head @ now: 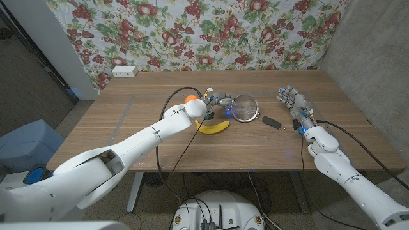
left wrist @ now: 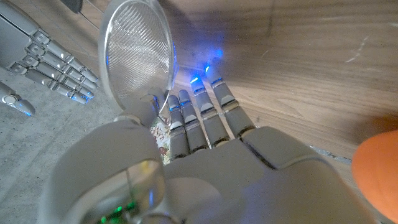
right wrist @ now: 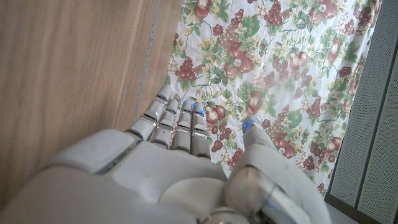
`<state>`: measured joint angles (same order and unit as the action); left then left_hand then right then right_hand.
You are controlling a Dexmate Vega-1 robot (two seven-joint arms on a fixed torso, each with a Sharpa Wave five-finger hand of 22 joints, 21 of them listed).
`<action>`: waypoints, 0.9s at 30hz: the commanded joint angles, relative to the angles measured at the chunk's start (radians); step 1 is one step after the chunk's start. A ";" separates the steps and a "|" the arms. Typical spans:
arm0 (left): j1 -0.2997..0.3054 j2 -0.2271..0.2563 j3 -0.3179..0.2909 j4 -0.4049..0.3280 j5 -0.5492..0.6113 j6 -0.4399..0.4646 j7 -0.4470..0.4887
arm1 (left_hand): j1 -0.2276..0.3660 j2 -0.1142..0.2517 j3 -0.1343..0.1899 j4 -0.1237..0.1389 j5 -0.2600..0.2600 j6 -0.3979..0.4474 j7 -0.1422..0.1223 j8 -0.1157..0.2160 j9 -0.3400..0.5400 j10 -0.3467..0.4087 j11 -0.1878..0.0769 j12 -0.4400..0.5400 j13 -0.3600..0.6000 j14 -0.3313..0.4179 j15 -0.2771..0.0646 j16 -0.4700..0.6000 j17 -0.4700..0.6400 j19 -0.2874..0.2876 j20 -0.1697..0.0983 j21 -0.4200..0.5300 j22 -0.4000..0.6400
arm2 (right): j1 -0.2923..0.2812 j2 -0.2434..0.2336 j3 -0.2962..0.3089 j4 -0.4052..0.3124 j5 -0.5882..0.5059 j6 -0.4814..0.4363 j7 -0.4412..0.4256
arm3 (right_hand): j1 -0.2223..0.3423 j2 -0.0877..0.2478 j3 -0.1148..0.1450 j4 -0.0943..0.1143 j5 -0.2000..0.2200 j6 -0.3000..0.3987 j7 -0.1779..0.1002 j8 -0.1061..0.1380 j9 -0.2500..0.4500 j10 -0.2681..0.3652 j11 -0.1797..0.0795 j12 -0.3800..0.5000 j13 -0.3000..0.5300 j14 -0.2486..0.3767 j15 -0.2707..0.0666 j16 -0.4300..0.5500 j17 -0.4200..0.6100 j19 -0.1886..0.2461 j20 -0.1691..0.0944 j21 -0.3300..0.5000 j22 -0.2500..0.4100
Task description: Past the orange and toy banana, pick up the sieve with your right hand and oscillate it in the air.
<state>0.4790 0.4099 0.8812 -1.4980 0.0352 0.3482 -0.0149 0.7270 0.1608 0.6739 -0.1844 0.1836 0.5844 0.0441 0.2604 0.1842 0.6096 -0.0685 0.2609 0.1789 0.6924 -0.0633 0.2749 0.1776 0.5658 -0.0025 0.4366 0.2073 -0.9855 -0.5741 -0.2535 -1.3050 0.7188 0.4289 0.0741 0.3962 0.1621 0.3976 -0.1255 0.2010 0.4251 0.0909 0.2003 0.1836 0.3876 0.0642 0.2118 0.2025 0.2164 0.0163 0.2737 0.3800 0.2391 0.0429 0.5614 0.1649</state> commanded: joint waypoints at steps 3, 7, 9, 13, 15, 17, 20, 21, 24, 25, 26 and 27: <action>0.004 -0.030 0.018 -0.012 0.061 0.073 0.114 | 0.045 0.028 0.058 0.014 0.009 0.175 0.011 0.022 0.001 0.186 -0.020 0.029 0.001 0.123 -0.098 0.008 0.000 0.048 -0.029 0.049 0.009 | 0.018 0.004 0.000 0.027 0.006 0.002 0.016 | -0.009 -0.003 0.002 -0.004 0.005 0.008 0.003 0.000 0.006 0.011 -0.001 0.000 0.005 0.002 0.006 0.001 0.002 0.012 0.002 -0.003 0.004; 0.012 -0.039 0.028 -0.018 0.099 0.094 0.170 | 0.061 0.019 0.070 0.002 0.008 0.230 0.007 0.023 0.002 0.257 -0.023 0.037 0.000 0.185 -0.117 0.020 0.002 0.079 -0.049 0.075 0.012 | 0.022 0.003 0.000 0.034 0.005 0.003 0.021 | -0.010 -0.003 0.002 -0.004 0.005 0.008 0.003 0.000 0.006 0.011 0.000 0.000 0.005 0.002 0.006 0.001 0.001 0.013 0.002 -0.005 0.004; 0.014 -0.043 0.035 -0.020 0.121 0.106 0.196 | 0.081 0.010 0.062 -0.008 0.004 0.277 0.000 0.028 0.005 0.309 -0.038 0.043 0.001 0.233 -0.135 0.041 0.011 0.099 -0.066 0.096 0.016 | 0.022 0.003 0.001 0.035 0.008 0.001 0.021 | -0.010 -0.003 0.001 -0.004 0.005 0.007 0.003 0.000 0.006 0.011 -0.002 0.000 0.005 0.002 0.005 0.001 0.001 0.013 0.003 -0.007 0.004; 0.025 -0.060 0.035 -0.011 0.149 0.115 0.254 | 0.143 0.007 0.040 -0.013 -0.003 0.342 0.015 0.023 0.009 0.419 -0.088 0.059 0.003 0.315 -0.169 0.086 0.031 0.136 -0.099 0.145 0.027 | 0.026 0.003 0.001 0.043 0.009 0.001 0.026 | -0.011 -0.004 0.001 -0.004 0.005 0.008 0.004 0.000 0.006 0.011 0.003 0.000 0.005 0.003 0.004 0.001 0.000 0.014 0.004 -0.009 0.004; 0.028 -0.067 0.034 -0.003 0.157 0.113 0.276 | 0.175 -0.004 0.025 -0.016 -0.007 0.372 0.016 0.021 0.011 0.457 -0.084 0.062 0.004 0.352 -0.171 0.108 0.040 0.156 -0.110 0.172 0.034 | 0.027 0.004 0.002 0.044 0.012 -0.001 0.025 | -0.012 -0.005 0.001 -0.004 0.005 0.008 0.005 0.000 0.006 0.011 0.003 -0.001 0.005 0.003 0.006 0.001 0.000 0.014 0.004 -0.010 0.004; 0.029 -0.072 0.030 0.005 0.156 0.103 0.285 | 0.198 -0.009 0.015 -0.016 -0.008 0.393 0.018 0.020 0.012 0.483 -0.087 0.064 0.004 0.376 -0.172 0.122 0.045 0.168 -0.116 0.191 0.039 | 0.030 0.004 0.001 0.047 0.012 -0.002 0.027 | -0.012 -0.005 0.001 -0.004 0.005 0.008 0.005 -0.001 0.006 0.012 0.002 -0.001 0.005 0.002 0.007 0.000 -0.001 0.014 0.005 -0.011 0.004; 0.027 -0.079 0.026 0.014 0.154 0.100 0.289 | 0.226 -0.019 0.001 -0.014 -0.008 0.424 0.028 0.018 0.013 0.520 -0.079 0.069 0.004 0.397 -0.171 0.134 0.048 0.171 -0.120 0.212 0.045 | 0.033 0.003 0.000 0.051 0.009 -0.003 0.029 | -0.013 -0.006 0.001 -0.005 0.005 0.008 0.005 -0.001 0.006 0.011 0.003 -0.001 0.005 0.002 0.006 0.000 -0.002 0.016 0.005 -0.013 0.004; 0.028 -0.082 0.023 0.014 0.150 0.102 0.290 | 0.228 -0.021 0.000 -0.015 -0.008 0.426 0.029 0.018 0.013 0.520 -0.079 0.068 0.004 0.398 -0.171 0.134 0.048 0.173 -0.120 0.214 0.045 | 0.034 0.003 0.000 0.052 0.010 -0.004 0.029 | -0.013 -0.006 0.001 -0.005 0.005 0.008 0.005 -0.001 0.006 0.011 0.003 -0.001 0.005 0.002 0.006 0.000 -0.002 0.015 0.005 -0.014 0.004; 0.027 -0.092 0.010 0.019 0.128 0.112 0.283 | 0.240 -0.025 -0.009 -0.013 -0.007 0.442 0.034 0.016 0.014 0.535 -0.078 0.068 0.004 0.412 -0.170 0.141 0.049 0.176 -0.121 0.226 0.048 | 0.032 0.002 -0.001 0.047 0.004 -0.008 0.017 | -0.013 -0.006 0.001 -0.005 0.005 0.008 0.004 -0.001 0.006 0.012 0.003 -0.001 0.005 0.003 0.005 0.000 -0.002 0.016 0.005 -0.015 0.004; 0.027 -0.096 0.005 0.020 0.121 0.118 0.281 | 0.242 -0.026 -0.010 -0.012 -0.007 0.444 0.034 0.016 0.014 0.537 -0.079 0.068 0.004 0.413 -0.169 0.141 0.048 0.177 -0.121 0.229 0.049 | 0.032 -0.001 -0.002 0.046 0.001 -0.009 0.015 | -0.013 -0.006 0.001 -0.005 0.005 0.008 0.004 -0.001 0.006 0.011 0.003 -0.001 0.005 0.003 0.005 0.000 -0.003 0.016 0.005 -0.016 0.004; 0.025 -0.098 0.002 0.021 0.115 0.120 0.278 | 0.244 -0.027 -0.011 -0.012 -0.006 0.450 0.036 0.016 0.014 0.541 -0.080 0.068 0.004 0.414 -0.169 0.141 0.047 0.178 -0.121 0.232 0.049 | 0.031 -0.002 -0.002 0.044 -0.002 -0.011 0.011 | -0.012 -0.006 0.001 -0.006 0.005 0.008 0.005 -0.001 0.006 0.011 0.003 -0.001 0.005 0.003 0.006 0.000 -0.003 0.017 0.005 -0.016 0.004; 0.025 -0.100 -0.002 0.023 0.108 0.121 0.279 | 0.246 -0.030 -0.013 -0.013 -0.006 0.451 0.036 0.015 0.015 0.545 -0.076 0.069 0.004 0.416 -0.170 0.142 0.048 0.179 -0.122 0.234 0.050 | 0.029 -0.004 -0.003 0.040 -0.006 -0.013 0.004 | -0.011 -0.006 0.002 -0.008 0.005 0.008 0.005 -0.001 0.006 0.012 0.003 -0.001 0.005 0.004 0.007 0.000 -0.004 0.017 0.006 -0.017 0.004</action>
<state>0.5021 0.3397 0.9060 -1.4931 0.1658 0.4493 0.2326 0.9214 0.0975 0.6675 -0.1979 0.1737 0.9385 -0.0020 0.2766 0.1929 1.0799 -0.0876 0.3254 0.1800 1.0775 -0.1696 0.4074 0.2218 0.7331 -0.0769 0.6623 0.2535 -0.9573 -0.5712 -0.2523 -1.2619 0.7276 0.4279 0.0972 0.3842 0.1502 0.3975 -0.1255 0.2010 0.4285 0.0945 0.2003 0.1836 0.3931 0.0698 0.2118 0.2025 0.2163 0.0162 0.2737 0.3756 0.2464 0.0501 0.5459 0.1648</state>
